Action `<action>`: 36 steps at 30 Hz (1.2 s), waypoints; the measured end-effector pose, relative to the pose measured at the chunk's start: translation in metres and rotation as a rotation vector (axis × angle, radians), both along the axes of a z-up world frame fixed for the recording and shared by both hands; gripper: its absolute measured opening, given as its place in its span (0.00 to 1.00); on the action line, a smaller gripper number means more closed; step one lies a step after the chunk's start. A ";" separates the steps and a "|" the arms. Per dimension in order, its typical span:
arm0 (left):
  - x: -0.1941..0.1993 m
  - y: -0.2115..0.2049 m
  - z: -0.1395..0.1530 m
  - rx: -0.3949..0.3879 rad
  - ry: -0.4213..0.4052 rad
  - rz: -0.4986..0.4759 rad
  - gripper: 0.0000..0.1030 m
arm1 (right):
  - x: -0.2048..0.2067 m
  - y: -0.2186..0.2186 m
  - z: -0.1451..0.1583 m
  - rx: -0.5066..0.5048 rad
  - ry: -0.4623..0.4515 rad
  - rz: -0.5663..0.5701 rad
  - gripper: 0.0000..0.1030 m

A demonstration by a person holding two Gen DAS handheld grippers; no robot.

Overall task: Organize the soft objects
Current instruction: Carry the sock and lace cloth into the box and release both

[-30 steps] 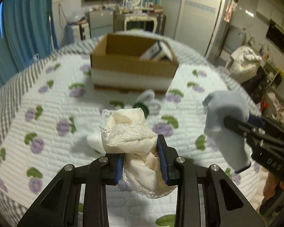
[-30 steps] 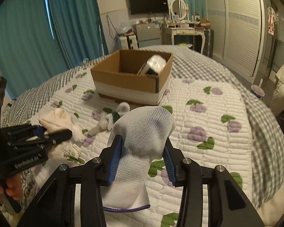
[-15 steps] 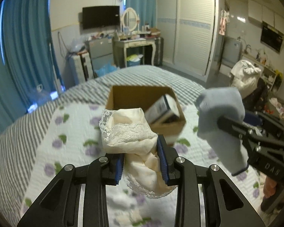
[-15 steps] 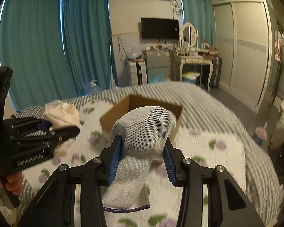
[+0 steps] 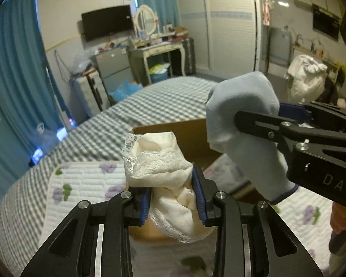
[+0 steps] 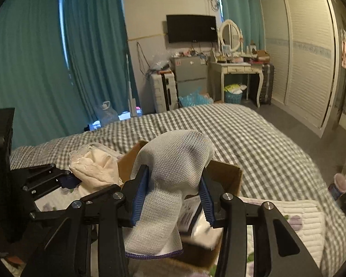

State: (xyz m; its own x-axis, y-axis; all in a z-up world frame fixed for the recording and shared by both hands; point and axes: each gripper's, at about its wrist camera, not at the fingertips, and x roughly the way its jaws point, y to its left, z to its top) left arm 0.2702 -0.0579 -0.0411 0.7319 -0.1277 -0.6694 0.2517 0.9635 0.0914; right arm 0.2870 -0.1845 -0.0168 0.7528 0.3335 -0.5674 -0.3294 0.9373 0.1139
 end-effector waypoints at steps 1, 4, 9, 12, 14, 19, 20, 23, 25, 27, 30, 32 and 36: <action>0.004 0.001 -0.004 -0.009 0.009 -0.003 0.31 | 0.006 0.000 -0.005 0.001 0.012 0.001 0.41; 0.013 0.007 -0.014 -0.014 0.010 0.002 0.34 | 0.023 0.003 -0.021 0.009 0.040 -0.008 0.41; 0.012 0.015 -0.018 -0.013 -0.011 0.072 0.86 | 0.028 0.003 -0.028 0.029 0.055 -0.037 0.54; 0.005 0.019 -0.009 -0.040 0.002 0.081 0.86 | 0.021 0.000 -0.018 0.018 0.035 -0.060 0.67; -0.004 0.018 0.001 -0.019 -0.016 0.088 0.86 | 0.012 -0.003 -0.005 0.006 0.015 -0.069 0.69; -0.047 0.020 0.049 0.032 -0.117 0.117 0.86 | -0.023 -0.014 0.048 0.001 -0.049 -0.080 0.70; -0.061 0.023 0.064 0.029 -0.147 0.128 0.86 | -0.034 -0.017 0.064 0.001 -0.069 -0.088 0.71; -0.100 0.030 0.105 0.003 -0.207 0.136 0.86 | -0.071 -0.023 0.105 -0.019 -0.127 -0.100 0.77; -0.128 0.035 0.129 0.002 -0.243 0.145 0.88 | -0.096 -0.028 0.126 -0.032 -0.151 -0.103 0.81; -0.149 0.039 0.143 0.018 -0.270 0.160 0.96 | -0.121 -0.033 0.143 -0.034 -0.165 -0.101 0.86; -0.183 0.045 0.153 0.044 -0.303 0.180 0.96 | -0.160 -0.038 0.158 -0.038 -0.182 -0.088 0.97; -0.203 0.049 0.154 0.053 -0.308 0.191 0.96 | -0.187 -0.038 0.159 -0.052 -0.195 -0.076 1.00; -0.228 0.060 0.133 0.025 -0.271 0.210 0.96 | -0.223 -0.036 0.137 -0.068 -0.158 -0.037 1.00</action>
State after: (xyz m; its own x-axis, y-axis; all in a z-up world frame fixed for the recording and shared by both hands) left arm 0.0421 0.0017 0.0915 0.8921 0.0587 -0.4480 0.0110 0.9884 0.1515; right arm 0.0639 -0.2210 0.1205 0.8452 0.2689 -0.4619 -0.3037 0.9528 -0.0010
